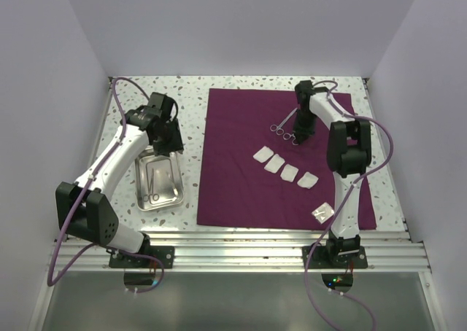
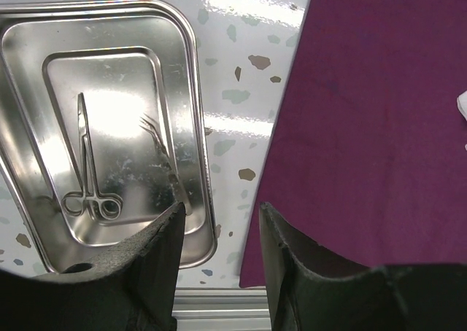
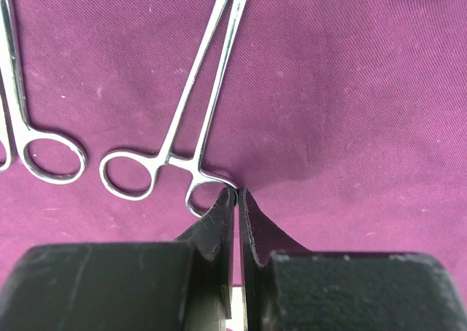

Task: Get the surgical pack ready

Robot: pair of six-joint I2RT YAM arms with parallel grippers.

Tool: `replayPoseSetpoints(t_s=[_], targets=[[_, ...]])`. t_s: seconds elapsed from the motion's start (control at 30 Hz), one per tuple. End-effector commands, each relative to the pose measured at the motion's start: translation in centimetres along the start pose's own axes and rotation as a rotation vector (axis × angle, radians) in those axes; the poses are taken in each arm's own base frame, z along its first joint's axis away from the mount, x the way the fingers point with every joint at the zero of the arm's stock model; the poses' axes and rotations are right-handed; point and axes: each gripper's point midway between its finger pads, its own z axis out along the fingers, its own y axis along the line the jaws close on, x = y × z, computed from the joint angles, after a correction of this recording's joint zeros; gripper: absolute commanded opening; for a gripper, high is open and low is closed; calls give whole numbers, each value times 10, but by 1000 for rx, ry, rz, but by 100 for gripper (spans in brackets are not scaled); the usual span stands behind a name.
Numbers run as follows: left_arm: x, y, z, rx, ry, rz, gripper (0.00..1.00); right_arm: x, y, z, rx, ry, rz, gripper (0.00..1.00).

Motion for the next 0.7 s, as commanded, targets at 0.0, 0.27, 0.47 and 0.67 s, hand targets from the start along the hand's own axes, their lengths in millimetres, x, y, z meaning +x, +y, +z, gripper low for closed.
replayPoseSetpoints(t_s=[0.0, 0.27, 0.47, 0.67], targets=[[-16, -15, -16, 68, -68, -8, 49, -14, -2, -35, -21, -59, -10, 0], [-18, -23, -21, 116, -78, 3, 50, -20, -1, -55, -53, -82, -44, 0], [-23, -72, -39, 397, -82, 108, 70, -6, 4, -88, -149, -82, -80, 0], [-20, -112, -51, 644, -56, 150, 75, 19, 9, -122, -267, -77, -93, 0]])
